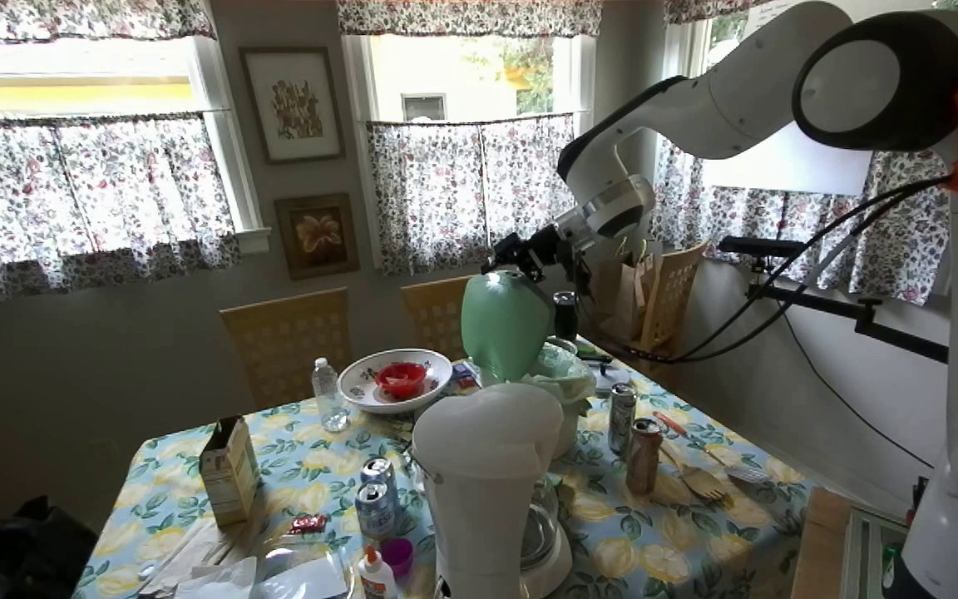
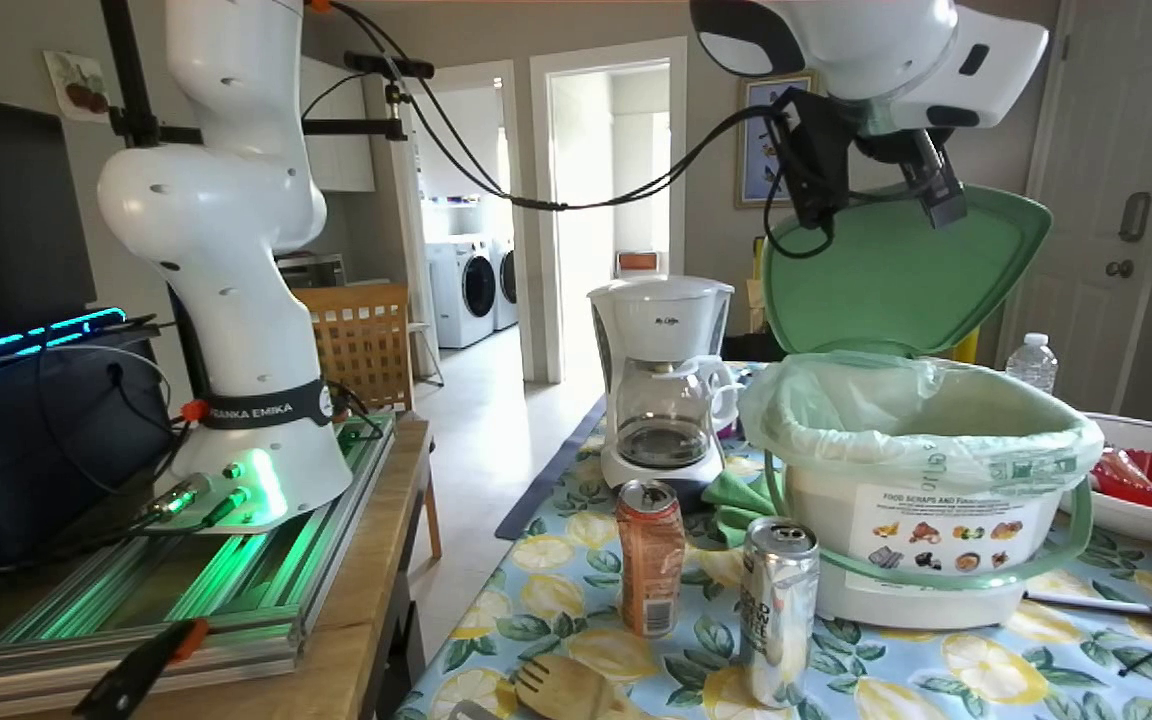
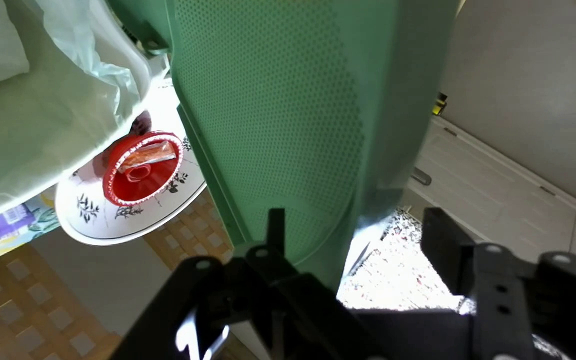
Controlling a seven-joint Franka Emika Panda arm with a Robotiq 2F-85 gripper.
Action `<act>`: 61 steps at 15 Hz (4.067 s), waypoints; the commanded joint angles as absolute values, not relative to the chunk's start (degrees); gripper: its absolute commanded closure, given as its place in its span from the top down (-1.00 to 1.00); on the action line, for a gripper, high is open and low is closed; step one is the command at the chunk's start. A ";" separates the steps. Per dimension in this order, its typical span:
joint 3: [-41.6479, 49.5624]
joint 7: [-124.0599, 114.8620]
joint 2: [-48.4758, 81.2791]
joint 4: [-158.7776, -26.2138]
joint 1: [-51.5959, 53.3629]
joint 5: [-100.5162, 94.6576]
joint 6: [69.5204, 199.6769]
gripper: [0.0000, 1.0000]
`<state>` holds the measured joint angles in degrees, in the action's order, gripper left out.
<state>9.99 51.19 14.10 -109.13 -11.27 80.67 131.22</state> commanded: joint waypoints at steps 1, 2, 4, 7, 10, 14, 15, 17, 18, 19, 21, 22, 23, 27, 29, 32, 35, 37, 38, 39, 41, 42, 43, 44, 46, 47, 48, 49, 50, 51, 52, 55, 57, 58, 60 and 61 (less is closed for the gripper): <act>9.44 51.74 13.29 -108.88 -10.77 80.22 132.04 0.42; 9.41 51.86 13.24 -108.77 -10.72 80.27 132.05 0.41; 9.33 52.04 13.04 -108.62 -10.67 80.37 132.10 0.41; 9.34 52.79 12.46 -108.60 -10.72 80.54 132.09 0.42; 9.34 53.31 11.60 -108.83 -10.72 80.68 132.00 0.41; 9.33 53.64 10.68 -109.09 -10.69 80.81 131.96 0.39; 9.32 53.76 10.62 -109.15 -10.69 80.91 131.96 0.39; 9.25 53.92 10.52 -109.25 -10.58 80.88 132.05 0.39; 9.23 54.05 10.50 -109.27 -10.55 80.88 132.08 0.42; 9.23 54.19 10.45 -109.32 -10.52 80.86 132.21 0.52; 9.29 54.33 10.26 -109.40 -10.54 80.90 132.28 0.69; 9.31 54.52 10.08 -109.49 -10.58 80.95 132.18 0.83; 9.31 54.64 9.95 -109.54 -10.59 80.98 132.15 0.91; 9.36 55.24 9.13 -109.78 -10.60 81.13 132.24 1.00; 9.43 55.17 8.84 -109.92 -10.53 81.10 132.95 1.00; 9.39 54.25 7.67 -111.18 -9.46 80.47 140.51 1.00; 8.98 53.30 6.40 -113.22 -7.66 78.66 153.58 1.00; 9.06 52.21 6.18 -114.49 -6.05 77.12 161.20 1.00; 9.10 50.91 6.05 -115.31 -5.31 75.84 164.32 1.00; 9.16 49.62 6.00 -116.23 -4.56 74.34 167.55 1.00; 9.60 45.46 6.16 -118.79 -3.00 69.42 174.25 1.00; 10.05 42.67 6.26 -120.62 -2.26 66.14 177.24 1.00; 10.65 39.71 6.12 -122.75 -1.65 62.79 179.33 1.00; 11.54 36.97 5.74 -125.05 -1.08 59.69 180.71 1.00; 12.53 34.99 4.64 -127.68 -0.82 57.97 180.55 1.00; 12.98 34.28 3.86 -128.84 -0.69 57.42 180.45 1.00; 13.56 33.38 3.37 -129.96 -0.57 56.45 180.63 1.00; 13.99 32.93 2.40 -131.24 -0.62 55.54 180.36 1.00; 14.69 32.44 1.49 -132.82 -0.69 53.89 179.77 1.00; 15.30 31.91 0.65 -134.27 -0.81 51.93 179.32 1.00; 16.10 30.75 -0.04 -136.04 -0.93 49.35 178.99 1.00; 18.35 26.26 -1.92 -140.44 -2.00 40.54 175.74 1.00; 16.21 20.18 -2.41 -142.10 -7.10 31.51 171.89 1.00; 16.34 17.48 -2.79 -142.35 -8.29 27.75 169.64 1.00; 16.58 12.04 -3.21 -141.64 -10.37 21.19 164.41 1.00; 16.54 10.20 -3.74 -141.23 -11.12 18.95 161.57 1.00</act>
